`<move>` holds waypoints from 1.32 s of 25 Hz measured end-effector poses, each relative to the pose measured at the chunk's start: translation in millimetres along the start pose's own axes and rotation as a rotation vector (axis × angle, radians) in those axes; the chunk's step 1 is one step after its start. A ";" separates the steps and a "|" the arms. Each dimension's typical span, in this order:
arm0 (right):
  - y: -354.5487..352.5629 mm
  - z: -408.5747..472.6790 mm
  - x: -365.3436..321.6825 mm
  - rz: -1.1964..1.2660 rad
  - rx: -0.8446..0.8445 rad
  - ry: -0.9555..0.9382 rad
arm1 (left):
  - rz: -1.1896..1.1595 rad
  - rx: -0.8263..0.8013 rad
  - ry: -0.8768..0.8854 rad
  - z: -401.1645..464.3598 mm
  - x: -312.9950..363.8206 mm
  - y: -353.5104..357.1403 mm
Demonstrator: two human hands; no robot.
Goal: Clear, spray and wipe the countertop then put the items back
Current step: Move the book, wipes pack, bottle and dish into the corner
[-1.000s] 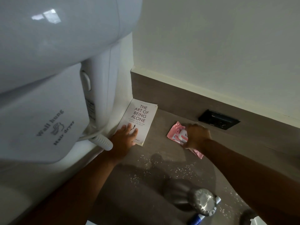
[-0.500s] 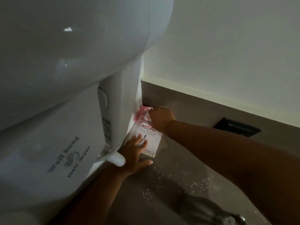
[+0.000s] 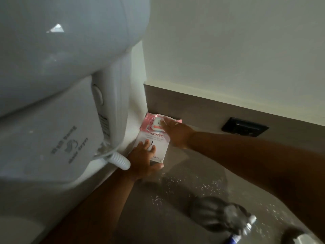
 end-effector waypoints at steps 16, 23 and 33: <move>127.1 -466.6 107.6 0.278 0.402 0.951 | -0.503 0.310 0.486 -152.5 190.6 -80.7; 146.9 -470.7 102.3 0.108 0.268 0.942 | -0.654 0.369 0.295 -132.5 190.3 -53.1; 73.5 -391.5 54.6 -0.019 0.344 0.659 | -0.675 0.442 0.121 -14.3 152.3 -148.2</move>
Point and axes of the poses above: each hand's wrist, its own z-axis towards the middle knuckle, its own y-axis out of the palm, x = y × z, the point moved 10 cm from there along z, towards the middle knuckle, and after that the axes turned 6 degrees about z, right-handed, at the moved point
